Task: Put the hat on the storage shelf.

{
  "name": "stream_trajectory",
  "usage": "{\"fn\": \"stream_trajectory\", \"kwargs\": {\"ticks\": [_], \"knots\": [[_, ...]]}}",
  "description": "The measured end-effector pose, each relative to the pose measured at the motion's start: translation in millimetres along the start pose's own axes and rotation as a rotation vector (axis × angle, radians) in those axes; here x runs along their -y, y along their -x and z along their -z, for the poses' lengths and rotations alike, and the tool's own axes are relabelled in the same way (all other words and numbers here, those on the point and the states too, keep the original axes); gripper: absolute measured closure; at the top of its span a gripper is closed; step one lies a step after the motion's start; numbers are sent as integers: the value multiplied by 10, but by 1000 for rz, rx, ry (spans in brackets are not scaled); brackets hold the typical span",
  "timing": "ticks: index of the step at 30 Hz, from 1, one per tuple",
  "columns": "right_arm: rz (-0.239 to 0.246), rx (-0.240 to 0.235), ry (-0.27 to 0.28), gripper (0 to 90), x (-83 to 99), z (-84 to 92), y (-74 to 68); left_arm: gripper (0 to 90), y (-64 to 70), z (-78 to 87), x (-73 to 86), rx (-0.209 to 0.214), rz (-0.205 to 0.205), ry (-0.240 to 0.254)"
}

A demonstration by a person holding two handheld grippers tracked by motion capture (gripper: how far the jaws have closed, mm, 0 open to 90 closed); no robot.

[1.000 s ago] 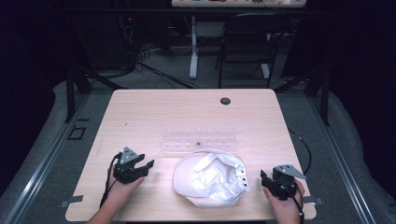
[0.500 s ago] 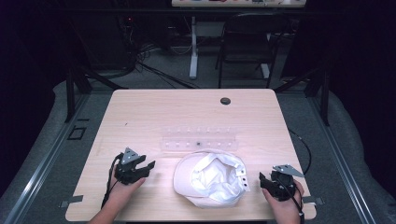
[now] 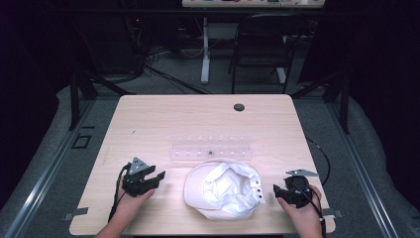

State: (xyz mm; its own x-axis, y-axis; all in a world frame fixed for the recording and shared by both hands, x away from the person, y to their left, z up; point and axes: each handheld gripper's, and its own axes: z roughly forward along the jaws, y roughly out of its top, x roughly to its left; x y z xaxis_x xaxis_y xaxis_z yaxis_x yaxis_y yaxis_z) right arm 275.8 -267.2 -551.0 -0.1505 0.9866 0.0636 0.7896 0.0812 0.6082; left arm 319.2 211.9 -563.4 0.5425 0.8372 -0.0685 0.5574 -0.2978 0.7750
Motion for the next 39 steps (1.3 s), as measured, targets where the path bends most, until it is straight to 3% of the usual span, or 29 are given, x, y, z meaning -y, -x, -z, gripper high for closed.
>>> {"fn": "stream_trajectory", "kwargs": {"ticks": [9,16,18,19,31,33,39], "knots": [[38,-37,-78,490,-186,112,-11,518,-9,-8,5,5,8,-3],[28,-91,-154,477,-337,173,-7,516,1,-12,7,5,-2,-3],[-13,-137,-186,472,-400,173,-6,516,2,-12,7,6,-4,-7],[-8,-141,-212,471,-421,182,0,516,2,-12,7,7,-4,-7],[-66,-186,-276,470,-580,228,4,514,14,-15,12,6,-2,-8],[-100,-218,-292,476,-625,250,4,514,14,-18,12,6,-4,-10],[-136,-265,-332,478,-733,336,-28,514,16,-19,12,6,-9,-11]]}}
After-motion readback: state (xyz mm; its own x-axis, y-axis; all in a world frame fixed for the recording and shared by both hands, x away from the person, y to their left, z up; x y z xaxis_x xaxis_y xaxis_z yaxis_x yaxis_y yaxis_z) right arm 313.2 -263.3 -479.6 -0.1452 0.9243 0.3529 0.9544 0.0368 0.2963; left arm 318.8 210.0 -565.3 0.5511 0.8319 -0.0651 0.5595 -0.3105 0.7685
